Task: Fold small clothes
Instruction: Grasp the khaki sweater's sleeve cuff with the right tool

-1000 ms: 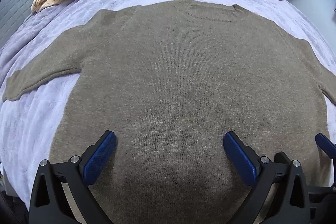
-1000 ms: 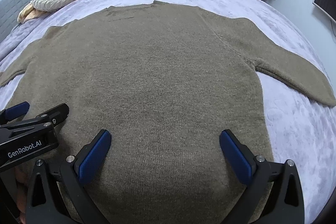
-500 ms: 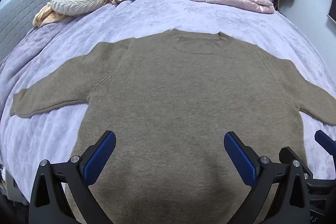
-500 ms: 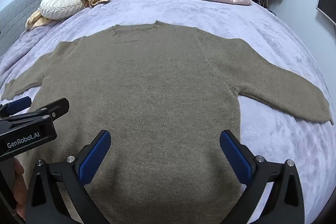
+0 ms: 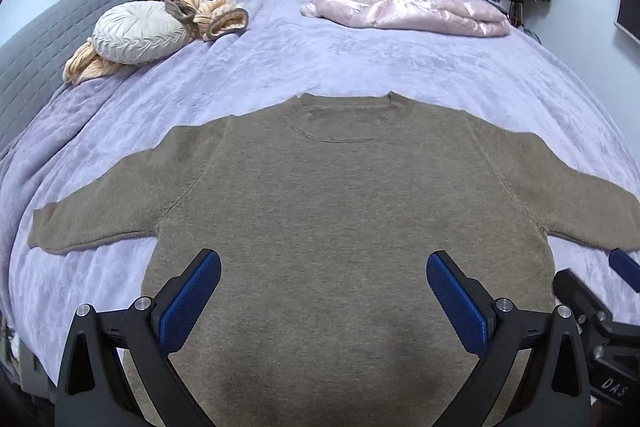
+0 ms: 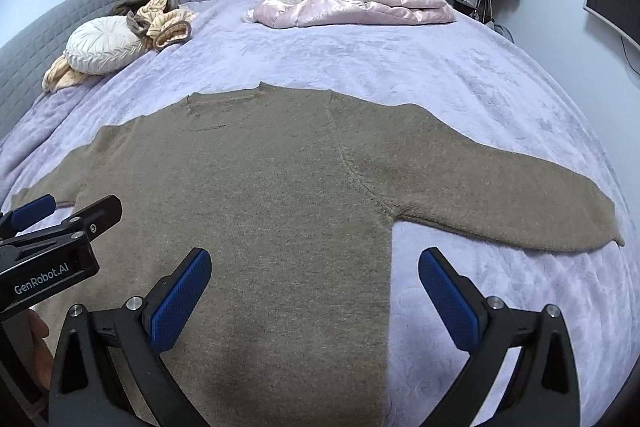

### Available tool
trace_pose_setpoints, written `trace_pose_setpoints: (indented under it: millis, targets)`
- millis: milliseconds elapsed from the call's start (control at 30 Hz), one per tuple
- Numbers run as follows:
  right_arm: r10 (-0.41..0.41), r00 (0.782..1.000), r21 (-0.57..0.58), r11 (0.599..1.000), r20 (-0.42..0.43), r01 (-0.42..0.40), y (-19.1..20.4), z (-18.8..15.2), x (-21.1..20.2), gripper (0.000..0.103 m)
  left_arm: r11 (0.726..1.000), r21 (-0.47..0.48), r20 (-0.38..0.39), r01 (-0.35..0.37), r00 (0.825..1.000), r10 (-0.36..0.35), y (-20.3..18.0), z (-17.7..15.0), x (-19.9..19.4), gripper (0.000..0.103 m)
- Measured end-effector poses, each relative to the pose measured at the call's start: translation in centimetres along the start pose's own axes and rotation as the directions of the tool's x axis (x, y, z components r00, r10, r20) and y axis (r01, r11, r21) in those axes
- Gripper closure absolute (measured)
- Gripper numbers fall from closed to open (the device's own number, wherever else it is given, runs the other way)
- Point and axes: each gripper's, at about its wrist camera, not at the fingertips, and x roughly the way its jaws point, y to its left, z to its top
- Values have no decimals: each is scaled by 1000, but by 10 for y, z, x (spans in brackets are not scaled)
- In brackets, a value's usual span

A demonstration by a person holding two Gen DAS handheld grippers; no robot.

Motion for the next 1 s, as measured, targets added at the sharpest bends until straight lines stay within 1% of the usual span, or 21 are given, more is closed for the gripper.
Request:
trace_pose_setpoints:
  millis: [67, 267, 367, 667, 900, 1000]
  targets:
    - [2, 1000, 23, 1000, 6, -2, -11, 2, -2, 0, 1000, 17, 5, -13, 1000, 13, -8, 2, 0, 0]
    - [-8, 999, 83, 997, 32, 5, -45, 5, -10, 0, 998, 55, -1, 4, 1000, -4, -36, 6, 0, 0]
    - [-24, 999, 93, 995, 39, 21, -59, 5, -11, 0, 997, 80, 3, 6, 1000, -7, -51, 8, 0, 0]
    - [-61, 997, 138, 989, 39, 55, -99, 4, -9, 0, 993, 119, 5, 25, 1000, -26, -89, 19, 2, 0]
    - [-107, 994, 195, 976, 29, 99, -144, 2, -8, 0, 986, 163, -11, 42, 999, -40, -125, 23, 9, 0]
    - [-132, 991, 226, 966, 22, 124, -168, -1, -9, 0, 984, 170, -33, 59, 998, -54, -140, 24, 16, 0]
